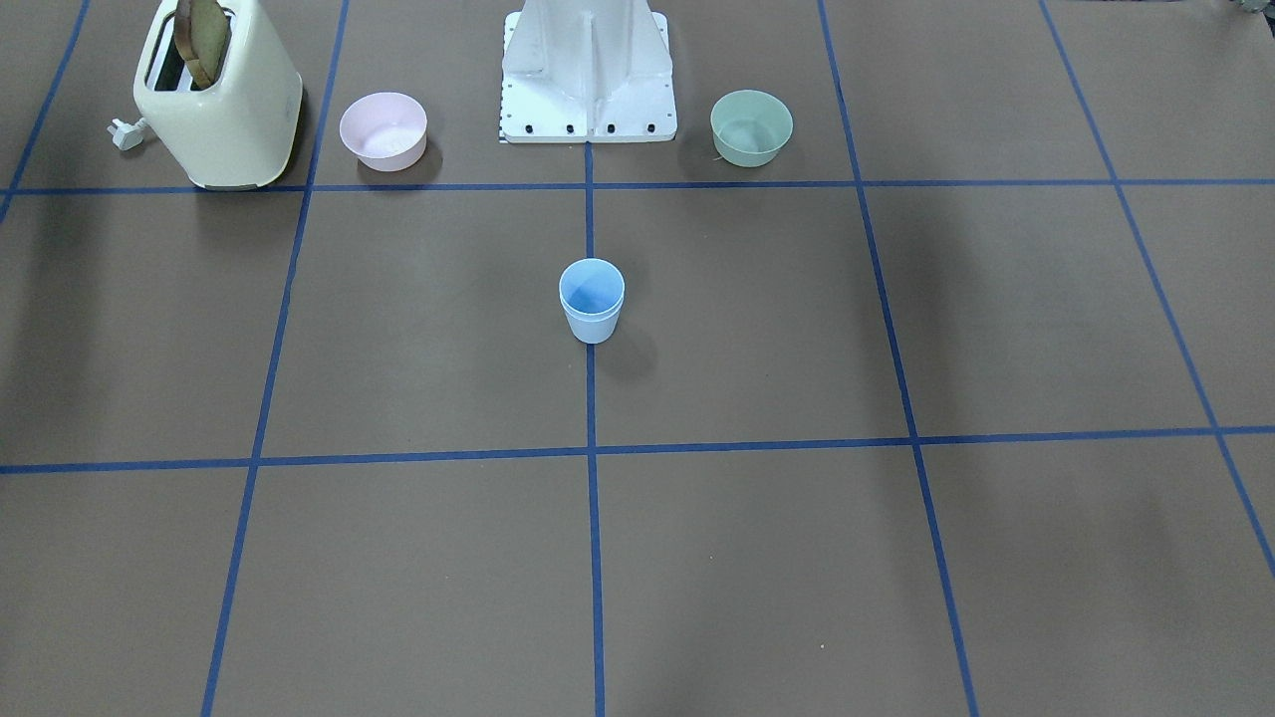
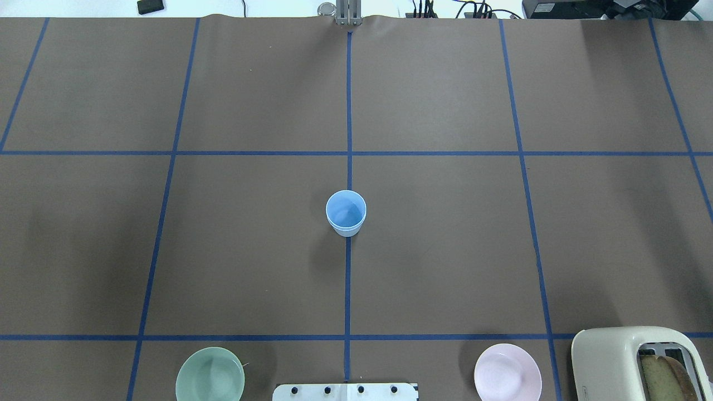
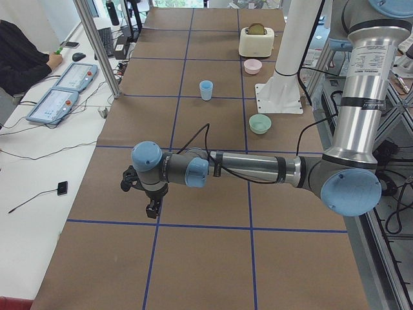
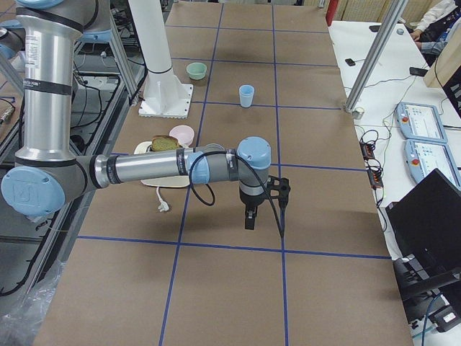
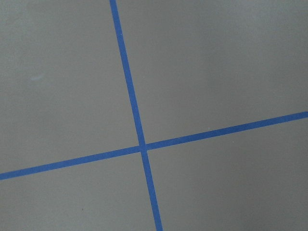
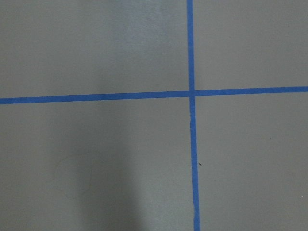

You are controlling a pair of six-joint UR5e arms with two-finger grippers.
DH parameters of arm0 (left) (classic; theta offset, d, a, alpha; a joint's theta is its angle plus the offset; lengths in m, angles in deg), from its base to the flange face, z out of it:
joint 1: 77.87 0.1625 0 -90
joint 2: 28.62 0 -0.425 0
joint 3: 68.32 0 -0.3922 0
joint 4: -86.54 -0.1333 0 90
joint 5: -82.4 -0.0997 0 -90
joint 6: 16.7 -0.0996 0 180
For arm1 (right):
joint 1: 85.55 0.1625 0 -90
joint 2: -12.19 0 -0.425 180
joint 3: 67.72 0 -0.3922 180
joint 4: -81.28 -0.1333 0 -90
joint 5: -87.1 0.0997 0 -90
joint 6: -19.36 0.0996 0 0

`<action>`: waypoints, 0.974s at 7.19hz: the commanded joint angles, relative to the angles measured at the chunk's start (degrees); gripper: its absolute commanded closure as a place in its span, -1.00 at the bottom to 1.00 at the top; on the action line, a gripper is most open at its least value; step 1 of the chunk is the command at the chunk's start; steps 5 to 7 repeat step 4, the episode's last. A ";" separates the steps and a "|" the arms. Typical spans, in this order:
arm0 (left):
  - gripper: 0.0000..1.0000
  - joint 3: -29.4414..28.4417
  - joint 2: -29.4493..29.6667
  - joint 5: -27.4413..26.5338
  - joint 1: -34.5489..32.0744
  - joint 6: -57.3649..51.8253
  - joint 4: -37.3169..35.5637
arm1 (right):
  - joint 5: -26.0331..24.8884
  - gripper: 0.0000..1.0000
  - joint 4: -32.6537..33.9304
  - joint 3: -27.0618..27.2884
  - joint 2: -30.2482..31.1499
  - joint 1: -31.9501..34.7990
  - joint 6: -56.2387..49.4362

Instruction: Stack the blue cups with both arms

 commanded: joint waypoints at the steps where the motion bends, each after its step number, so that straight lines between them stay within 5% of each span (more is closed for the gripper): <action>1: -0.97 0.01 -1.24 1.51 -0.43 0.01 0.12 | 0.06 -1.00 -0.04 -2.18 0.12 0.79 0.09; 7: -0.97 0.01 -2.12 1.96 -0.43 0.18 0.47 | 0.15 -1.00 -0.04 -2.09 0.12 0.79 0.09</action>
